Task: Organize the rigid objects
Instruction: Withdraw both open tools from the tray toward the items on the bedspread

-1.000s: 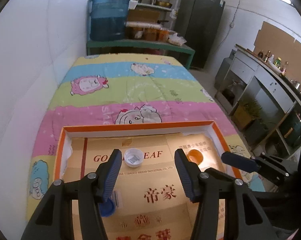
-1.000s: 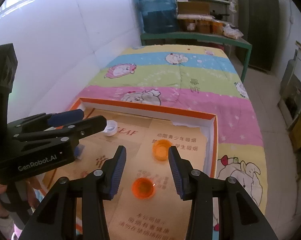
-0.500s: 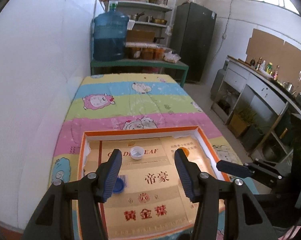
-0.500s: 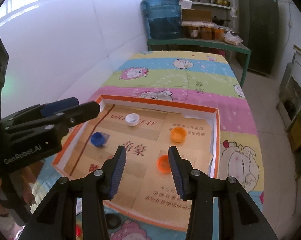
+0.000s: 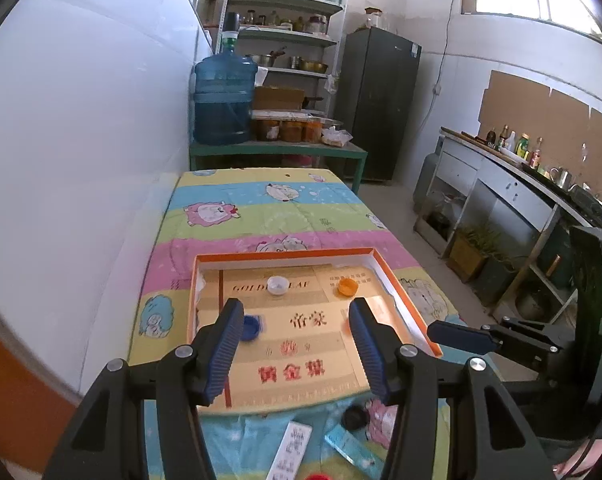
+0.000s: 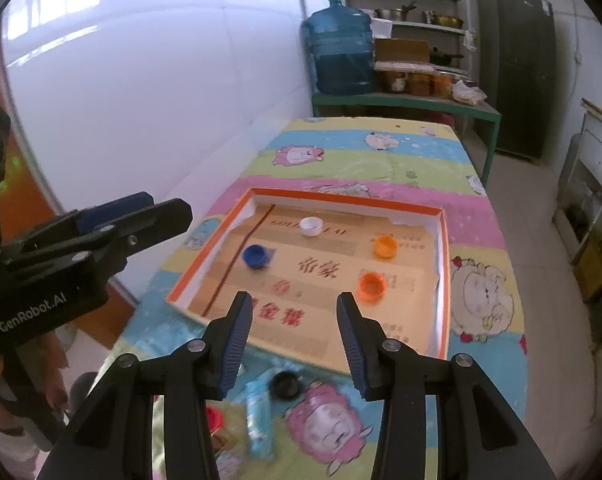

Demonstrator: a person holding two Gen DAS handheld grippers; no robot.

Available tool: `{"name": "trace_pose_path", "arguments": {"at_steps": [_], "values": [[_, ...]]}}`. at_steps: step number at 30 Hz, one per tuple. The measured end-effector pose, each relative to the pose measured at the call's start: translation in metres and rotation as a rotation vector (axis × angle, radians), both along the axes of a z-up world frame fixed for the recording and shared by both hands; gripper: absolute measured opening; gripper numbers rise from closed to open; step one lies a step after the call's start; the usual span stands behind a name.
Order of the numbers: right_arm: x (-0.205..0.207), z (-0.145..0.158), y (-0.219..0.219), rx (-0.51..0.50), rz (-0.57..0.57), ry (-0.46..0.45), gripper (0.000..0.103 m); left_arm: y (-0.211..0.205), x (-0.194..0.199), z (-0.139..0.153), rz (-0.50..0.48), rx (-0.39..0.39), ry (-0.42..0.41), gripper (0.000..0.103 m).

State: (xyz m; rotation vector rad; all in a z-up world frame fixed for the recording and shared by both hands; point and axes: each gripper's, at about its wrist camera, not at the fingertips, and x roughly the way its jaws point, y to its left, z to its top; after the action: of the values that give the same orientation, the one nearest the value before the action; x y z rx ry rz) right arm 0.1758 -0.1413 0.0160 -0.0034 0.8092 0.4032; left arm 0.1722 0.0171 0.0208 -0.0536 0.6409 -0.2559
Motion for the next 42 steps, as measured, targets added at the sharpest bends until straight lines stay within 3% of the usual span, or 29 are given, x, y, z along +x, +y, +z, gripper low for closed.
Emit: {"name": "trace_pose_path", "arguments": {"at_steps": [15, 28, 42], "values": [[-0.085, -0.003, 0.027, -0.014, 0.004, -0.069, 0.045, 0.018, -0.090, -0.023, 0.053, -0.014, 0.005, 0.055], [-0.145, -0.040, 0.028, -0.037, -0.099, -0.082, 0.045, 0.042, -0.134, -0.068, 0.120, -0.058, 0.016, 0.055], [-0.176, -0.106, 0.050, -0.033, -0.131, 0.019, 0.045, 0.052, -0.147, -0.116, 0.119, -0.076, 0.108, 0.054]]}}
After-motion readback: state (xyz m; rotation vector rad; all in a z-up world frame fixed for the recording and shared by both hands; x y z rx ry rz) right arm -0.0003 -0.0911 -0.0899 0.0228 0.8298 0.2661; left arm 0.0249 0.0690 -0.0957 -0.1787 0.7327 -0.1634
